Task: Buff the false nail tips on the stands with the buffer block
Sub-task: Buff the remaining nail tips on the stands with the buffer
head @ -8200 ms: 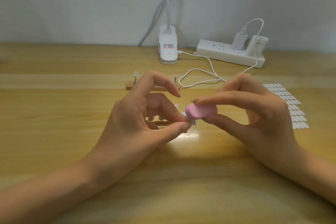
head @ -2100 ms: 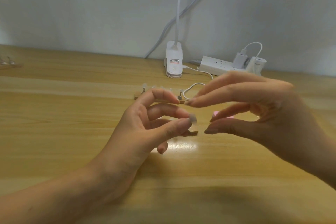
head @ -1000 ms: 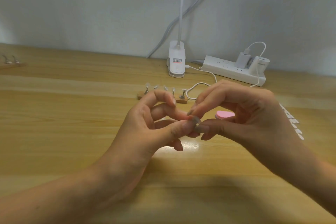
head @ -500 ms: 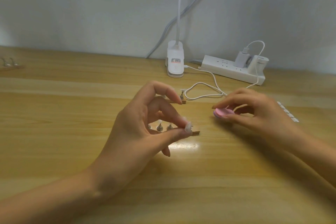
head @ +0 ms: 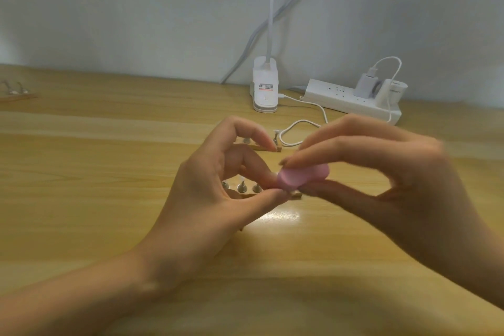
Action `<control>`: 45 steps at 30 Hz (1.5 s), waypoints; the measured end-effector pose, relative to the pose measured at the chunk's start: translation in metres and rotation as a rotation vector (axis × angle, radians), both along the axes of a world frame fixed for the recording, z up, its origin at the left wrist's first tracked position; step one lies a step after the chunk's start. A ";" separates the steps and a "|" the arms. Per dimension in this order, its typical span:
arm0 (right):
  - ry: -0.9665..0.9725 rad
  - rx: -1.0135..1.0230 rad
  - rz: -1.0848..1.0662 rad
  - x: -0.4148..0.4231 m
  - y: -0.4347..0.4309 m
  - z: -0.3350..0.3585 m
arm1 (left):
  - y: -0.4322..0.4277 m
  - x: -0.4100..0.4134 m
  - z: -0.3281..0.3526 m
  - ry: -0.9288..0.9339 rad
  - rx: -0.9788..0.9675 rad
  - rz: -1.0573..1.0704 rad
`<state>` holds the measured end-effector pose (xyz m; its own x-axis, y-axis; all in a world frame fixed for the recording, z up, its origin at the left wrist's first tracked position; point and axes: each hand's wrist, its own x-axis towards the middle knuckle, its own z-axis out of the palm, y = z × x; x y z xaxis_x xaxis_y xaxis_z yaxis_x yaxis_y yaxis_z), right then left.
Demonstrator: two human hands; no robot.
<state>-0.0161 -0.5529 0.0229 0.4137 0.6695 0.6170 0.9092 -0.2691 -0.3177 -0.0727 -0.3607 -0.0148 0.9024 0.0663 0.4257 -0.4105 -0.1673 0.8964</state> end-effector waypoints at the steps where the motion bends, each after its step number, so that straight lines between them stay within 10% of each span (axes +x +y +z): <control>1: 0.017 0.014 -0.007 0.001 0.000 0.001 | 0.000 0.000 0.000 -0.006 -0.002 -0.003; 17: 0.125 0.159 -0.069 0.030 -0.014 -0.003 | 0.002 0.002 -0.004 0.020 -0.048 -0.020; 24: 0.178 -0.211 -0.320 0.070 -0.040 -0.042 | 0.003 0.005 -0.006 0.050 -0.204 -0.101; 31: 0.517 0.024 0.201 0.027 -0.007 -0.023 | 0.002 0.007 -0.007 0.118 -0.295 -0.146; 45: 0.718 0.223 0.155 0.027 0.014 -0.019 | 0.006 0.010 0.001 0.103 -0.291 -0.143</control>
